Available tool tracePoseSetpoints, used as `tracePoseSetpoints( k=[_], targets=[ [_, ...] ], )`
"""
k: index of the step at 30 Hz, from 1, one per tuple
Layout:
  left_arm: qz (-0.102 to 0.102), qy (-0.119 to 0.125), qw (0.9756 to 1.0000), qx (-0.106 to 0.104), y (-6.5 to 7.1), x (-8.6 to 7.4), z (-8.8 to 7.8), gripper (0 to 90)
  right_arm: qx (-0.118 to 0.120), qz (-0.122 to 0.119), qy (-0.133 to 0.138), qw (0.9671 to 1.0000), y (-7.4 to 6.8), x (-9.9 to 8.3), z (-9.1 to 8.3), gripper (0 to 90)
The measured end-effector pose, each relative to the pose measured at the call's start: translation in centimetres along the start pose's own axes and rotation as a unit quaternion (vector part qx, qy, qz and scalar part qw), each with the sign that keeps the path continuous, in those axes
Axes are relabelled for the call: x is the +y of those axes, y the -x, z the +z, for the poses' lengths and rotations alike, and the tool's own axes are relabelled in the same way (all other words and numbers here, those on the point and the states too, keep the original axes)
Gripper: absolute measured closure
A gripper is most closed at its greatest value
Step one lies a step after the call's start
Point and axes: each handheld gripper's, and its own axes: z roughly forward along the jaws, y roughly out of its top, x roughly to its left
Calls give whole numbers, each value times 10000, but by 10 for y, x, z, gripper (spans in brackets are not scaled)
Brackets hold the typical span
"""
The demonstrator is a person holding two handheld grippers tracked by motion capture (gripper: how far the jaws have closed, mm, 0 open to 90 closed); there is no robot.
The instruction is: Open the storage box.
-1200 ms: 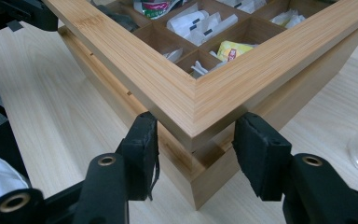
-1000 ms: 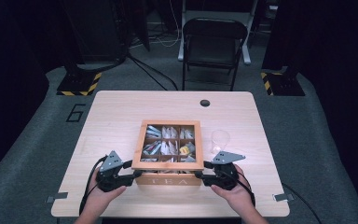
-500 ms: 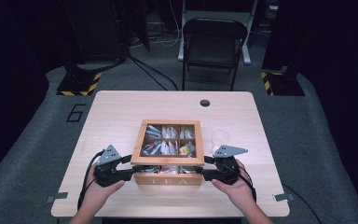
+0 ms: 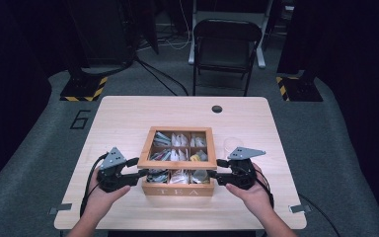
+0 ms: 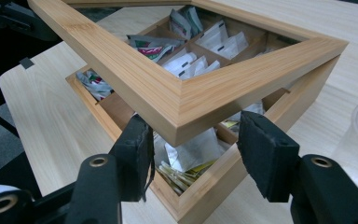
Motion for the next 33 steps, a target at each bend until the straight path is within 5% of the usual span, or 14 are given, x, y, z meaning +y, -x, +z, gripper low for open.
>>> tracePoseSetpoints(
  k=[15, 33],
  targets=[
    [74, 195, 9998, -14, -9, 28, -8, 471, -114, -235, 188, 9995, 4, 29, -10, 448],
    [113, 450, 9989, 40, -21, 47, -4, 490, -21, -182, 411, 9990, 15, 54, -14, 466]
  ],
)
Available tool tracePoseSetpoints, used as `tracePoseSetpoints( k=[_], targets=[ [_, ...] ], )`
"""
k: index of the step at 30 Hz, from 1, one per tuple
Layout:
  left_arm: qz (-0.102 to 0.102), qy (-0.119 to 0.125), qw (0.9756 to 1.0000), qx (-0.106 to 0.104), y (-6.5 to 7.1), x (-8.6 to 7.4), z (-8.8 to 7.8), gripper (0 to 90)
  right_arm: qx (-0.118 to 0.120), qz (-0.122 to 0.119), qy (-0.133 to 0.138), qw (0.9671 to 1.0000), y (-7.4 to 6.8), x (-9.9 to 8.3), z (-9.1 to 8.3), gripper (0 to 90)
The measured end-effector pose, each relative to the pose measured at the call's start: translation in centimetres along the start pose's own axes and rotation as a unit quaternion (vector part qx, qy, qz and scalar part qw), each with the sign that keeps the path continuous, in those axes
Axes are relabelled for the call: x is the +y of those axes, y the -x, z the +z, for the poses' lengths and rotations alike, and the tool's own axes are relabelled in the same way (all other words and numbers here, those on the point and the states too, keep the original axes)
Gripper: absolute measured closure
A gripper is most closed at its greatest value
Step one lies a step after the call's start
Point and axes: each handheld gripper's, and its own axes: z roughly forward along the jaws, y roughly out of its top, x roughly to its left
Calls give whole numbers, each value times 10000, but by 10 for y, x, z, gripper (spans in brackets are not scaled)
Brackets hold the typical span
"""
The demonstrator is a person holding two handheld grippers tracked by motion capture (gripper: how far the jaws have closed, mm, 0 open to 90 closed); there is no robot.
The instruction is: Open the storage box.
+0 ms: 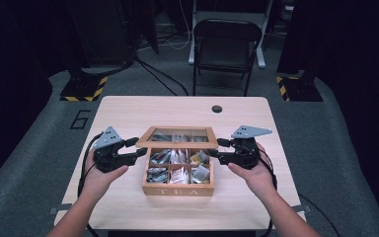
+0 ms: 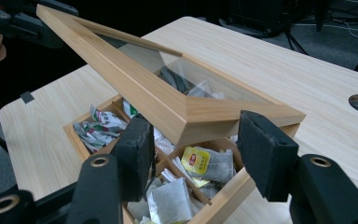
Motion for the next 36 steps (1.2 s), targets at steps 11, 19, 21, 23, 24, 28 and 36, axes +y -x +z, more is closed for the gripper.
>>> tracePoseSetpoints(
  k=[11, 19, 21, 23, 24, 28, 36],
  targets=[
    [41, 9, 9997, 257, -7, 0, 14, 528, 20, 89, 39, 10000, 3, 4, 0, 475],
    [131, 44, 9995, 287, -7, 1, 15, 539, 33, 126, 84, 9999, 6, 4, 2, 475],
    [112, 35, 9995, 282, -8, 1, 15, 538, -36, 46, 64, 10000, 7, 3, 4, 475],
    [94, 35, 9996, 266, -9, 2, 16, 538, -82, 12, 28, 10000, 8, 2, 8, 474],
    [88, 17, 9996, 251, -10, 2, 16, 538, -120, 9, -5, 9999, 8, 2, 9, 474],
    [3, 40, 9997, 221, -12, 5, 17, 538, -253, -52, 12, 9997, 13, 3, 15, 474],
    [-39, 81, 9997, 220, -17, 12, 19, 537, -418, -171, 26, 9990, 21, 6, 25, 485]
  ],
)
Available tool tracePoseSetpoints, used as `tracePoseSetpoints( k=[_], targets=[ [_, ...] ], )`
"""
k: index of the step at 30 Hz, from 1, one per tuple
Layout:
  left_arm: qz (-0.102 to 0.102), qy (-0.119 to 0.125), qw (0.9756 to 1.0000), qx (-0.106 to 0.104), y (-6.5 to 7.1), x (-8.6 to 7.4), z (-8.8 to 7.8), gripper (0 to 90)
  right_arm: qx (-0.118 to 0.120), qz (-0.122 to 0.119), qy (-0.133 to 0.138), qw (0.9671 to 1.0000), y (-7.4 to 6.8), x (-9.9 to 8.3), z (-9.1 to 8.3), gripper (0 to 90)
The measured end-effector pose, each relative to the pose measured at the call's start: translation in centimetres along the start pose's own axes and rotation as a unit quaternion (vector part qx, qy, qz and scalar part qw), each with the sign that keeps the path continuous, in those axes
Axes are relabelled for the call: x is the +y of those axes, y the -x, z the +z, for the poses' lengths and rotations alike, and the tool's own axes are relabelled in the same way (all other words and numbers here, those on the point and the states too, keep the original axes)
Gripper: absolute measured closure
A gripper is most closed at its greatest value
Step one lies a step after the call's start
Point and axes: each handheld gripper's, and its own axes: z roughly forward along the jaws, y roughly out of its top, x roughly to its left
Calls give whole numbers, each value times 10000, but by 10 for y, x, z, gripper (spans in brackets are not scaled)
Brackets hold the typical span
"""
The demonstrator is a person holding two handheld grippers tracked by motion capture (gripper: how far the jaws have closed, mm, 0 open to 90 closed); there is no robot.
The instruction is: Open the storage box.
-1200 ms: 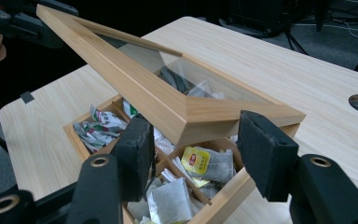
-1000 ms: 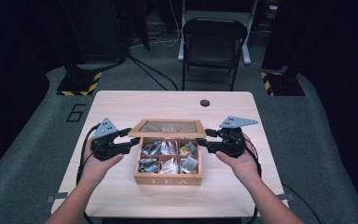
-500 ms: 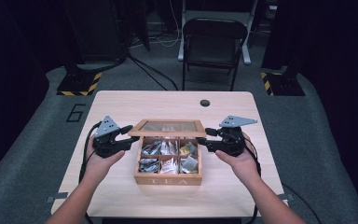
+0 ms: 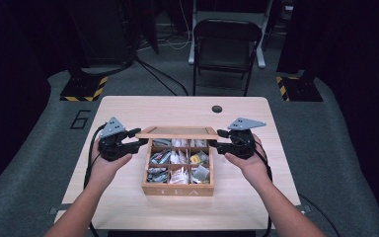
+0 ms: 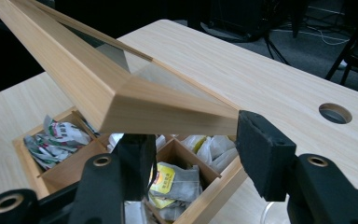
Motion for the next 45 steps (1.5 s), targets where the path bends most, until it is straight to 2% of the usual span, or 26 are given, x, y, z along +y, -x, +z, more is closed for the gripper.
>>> tracePoseSetpoints(
  k=[6, 14, 20, 30, 45],
  targets=[
    [-39, 9, 10000, -42, -3, 4, 1, 536, -71, -110, 14, 9999, 2, 3, 6, 526],
    [-98, 117, 9998, -113, -10, 5, 6, 534, -62, 11, 33, 10000, 8, 8, 9, 541],
    [-108, 173, 9998, -16, -13, 4, 13, 538, -24, 37, 37, 10000, 11, 12, 11, 541],
    [-60, 123, 9999, 94, -21, 2, 27, 548, -53, 61, 67, 9999, 15, 19, 13, 543],
    [-104, 42, 9998, 192, -30, -2, 42, 581, -97, 66, 70, 9999, 18, 25, 15, 543]
  ],
)
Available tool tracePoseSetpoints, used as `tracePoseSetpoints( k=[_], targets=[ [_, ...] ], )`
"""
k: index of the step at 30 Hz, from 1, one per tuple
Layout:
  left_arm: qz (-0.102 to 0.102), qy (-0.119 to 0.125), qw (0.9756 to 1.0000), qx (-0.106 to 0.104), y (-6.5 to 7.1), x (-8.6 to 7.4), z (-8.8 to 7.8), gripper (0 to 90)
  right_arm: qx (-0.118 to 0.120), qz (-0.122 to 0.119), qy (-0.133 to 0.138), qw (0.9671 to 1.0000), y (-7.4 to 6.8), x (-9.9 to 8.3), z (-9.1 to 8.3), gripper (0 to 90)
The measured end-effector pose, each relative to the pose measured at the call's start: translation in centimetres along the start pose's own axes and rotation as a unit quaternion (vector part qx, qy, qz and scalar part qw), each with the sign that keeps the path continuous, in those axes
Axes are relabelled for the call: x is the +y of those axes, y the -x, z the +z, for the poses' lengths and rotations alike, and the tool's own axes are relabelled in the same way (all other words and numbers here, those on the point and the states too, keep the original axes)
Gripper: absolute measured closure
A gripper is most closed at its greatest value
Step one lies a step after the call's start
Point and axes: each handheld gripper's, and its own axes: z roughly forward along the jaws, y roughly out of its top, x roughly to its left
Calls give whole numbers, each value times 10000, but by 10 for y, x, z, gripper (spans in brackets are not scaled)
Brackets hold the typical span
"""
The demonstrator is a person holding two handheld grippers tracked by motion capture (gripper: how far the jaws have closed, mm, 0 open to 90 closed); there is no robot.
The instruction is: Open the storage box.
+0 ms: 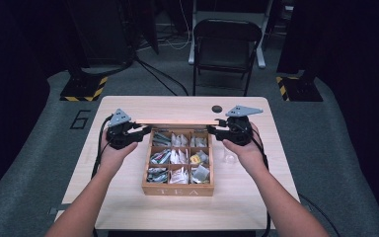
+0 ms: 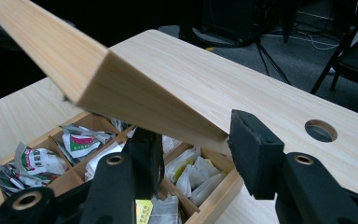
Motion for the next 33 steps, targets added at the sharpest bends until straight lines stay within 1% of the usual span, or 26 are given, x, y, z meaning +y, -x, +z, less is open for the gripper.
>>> tracePoseSetpoints(
  k=[2, 6, 8, 11, 12, 14, 18, 19, 23, 29, 31, 32, 33],
  targets=[
    [-2, -32, 10000, -10, -2, 0, 2, 583, 4, -35, 4, 10000, 1, 1, 1, 543],
    [-25, 17, 10000, 15, -2, 1, 3, 586, -11, 1, 11, 10000, 2, 3, 1, 545],
    [-40, -2, 10000, -4, -3, 2, 3, 586, -12, -37, 13, 10000, 2, 4, 2, 545],
    [-19, -28, 10000, -10, -3, 3, 4, 584, 19, 8, 44, 10000, 4, 3, 2, 534],
    [-11, -39, 10000, -18, -3, 3, 4, 582, 35, 56, 56, 10000, 4, 2, 3, 527],
    [-1, -49, 10000, -26, -4, 3, 4, 581, 49, 103, 23, 9999, 5, 0, 5, 514],
    [-9, -46, 10000, -7, -4, 5, 5, 581, -9, 34, -40, 10000, 7, -3, 10, 497],
    [-16, -60, 10000, -14, -5, 7, 6, 582, -26, 41, 3, 10000, 8, -4, 12, 497],
    [-73, 0, 10000, -15, -7, 8, 8, 582, -85, 16, -6, 10000, 12, -5, 17, 497],
    [-95, 2, 10000, -15, -8, 10, 9, 584, -133, 26, -38, 9999, 18, -7, 22, 515],
    [-75, -30, 10000, -9, -10, 12, 10, 586, -147, -84, -35, 9999, 22, -8, 26, 536],
    [-42, -45, 10000, -7, -10, 13, 10, 587, -153, -85, -57, 9998, 23, -8, 27, 537],
    [-99, 4, 10000, 10, -10, 13, 11, 588, -159, -110, -53, 9998, 24, -9, 28, 538]
  ],
)
